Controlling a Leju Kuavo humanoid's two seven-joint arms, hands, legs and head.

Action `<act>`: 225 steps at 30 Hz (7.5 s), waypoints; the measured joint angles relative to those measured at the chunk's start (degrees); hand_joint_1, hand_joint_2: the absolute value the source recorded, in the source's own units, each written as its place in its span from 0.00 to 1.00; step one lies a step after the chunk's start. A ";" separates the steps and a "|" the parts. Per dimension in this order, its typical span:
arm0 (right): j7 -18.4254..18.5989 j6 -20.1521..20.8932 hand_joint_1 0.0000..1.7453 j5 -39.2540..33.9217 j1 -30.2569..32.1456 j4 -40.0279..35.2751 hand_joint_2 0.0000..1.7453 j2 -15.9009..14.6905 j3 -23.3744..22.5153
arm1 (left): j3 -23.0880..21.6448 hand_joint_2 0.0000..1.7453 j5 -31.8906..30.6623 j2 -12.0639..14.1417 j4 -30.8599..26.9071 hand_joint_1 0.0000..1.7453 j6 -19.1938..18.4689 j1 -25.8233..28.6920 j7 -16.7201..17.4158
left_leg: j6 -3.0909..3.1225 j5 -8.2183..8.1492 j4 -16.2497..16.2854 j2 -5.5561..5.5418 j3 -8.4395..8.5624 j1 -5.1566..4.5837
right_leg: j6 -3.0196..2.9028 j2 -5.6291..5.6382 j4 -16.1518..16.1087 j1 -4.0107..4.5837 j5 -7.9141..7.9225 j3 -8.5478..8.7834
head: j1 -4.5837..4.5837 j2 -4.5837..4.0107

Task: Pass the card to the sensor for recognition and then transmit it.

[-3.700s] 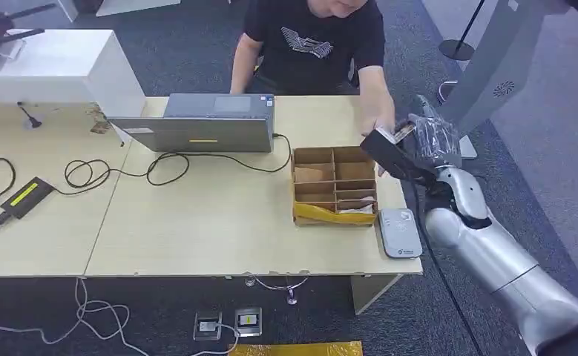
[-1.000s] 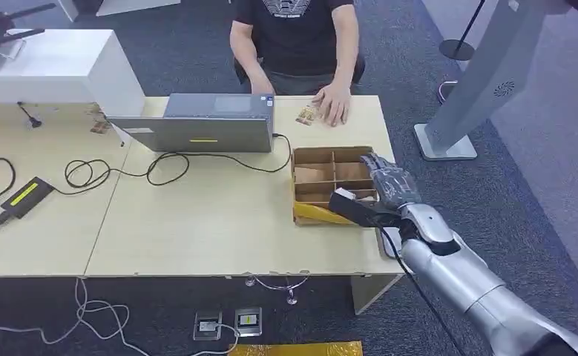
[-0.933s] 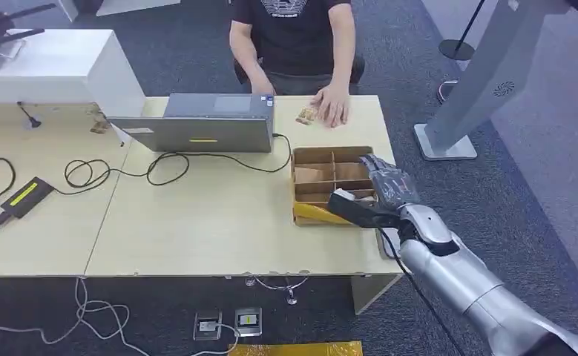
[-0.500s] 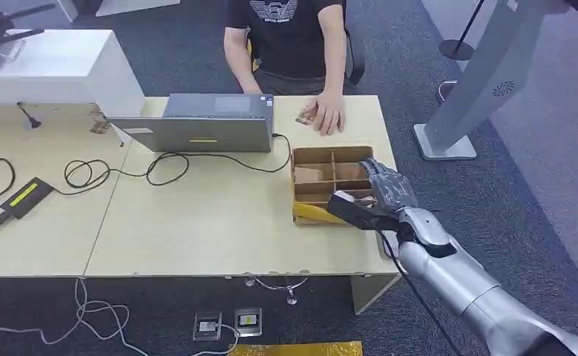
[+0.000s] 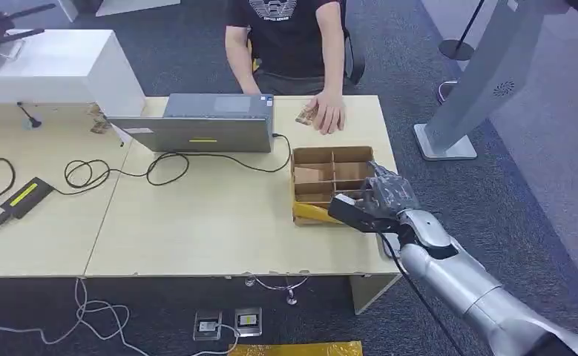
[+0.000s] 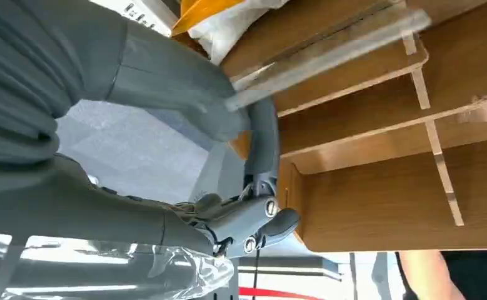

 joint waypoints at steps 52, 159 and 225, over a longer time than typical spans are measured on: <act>6.69 -2.80 0.00 5.40 -3.91 -8.33 1.00 -6.05 1.90 | -19.06 0.00 -4.26 1.14 -0.35 0.00 -4.68 -1.84 -5.05 | 0.00 0.00 0.01 0.04 0.03 -0.01 | -0.01 0.01 0.00 -0.01 0.01 0.02 | 0.00 0.00; 12.46 -11.80 0.00 6.40 0.18 -8.31 1.00 3.78 12.55 | -36.96 0.00 7.13 3.02 -2.08 0.00 -3.96 -0.03 -5.20 | -0.06 0.00 -0.01 -0.02 -0.03 0.02 | -0.01 -0.03 0.01 0.02 0.00 0.03 | 0.00 0.00; 13.20 -16.39 0.00 8.24 -5.21 7.06 1.00 6.10 13.90 | -55.36 0.00 -1.09 3.41 -2.38 0.00 -1.99 -0.78 -9.92 | -0.10 0.02 -0.01 0.03 0.02 0.06 | -0.02 -0.01 0.02 0.05 0.02 0.03 | 0.00 0.00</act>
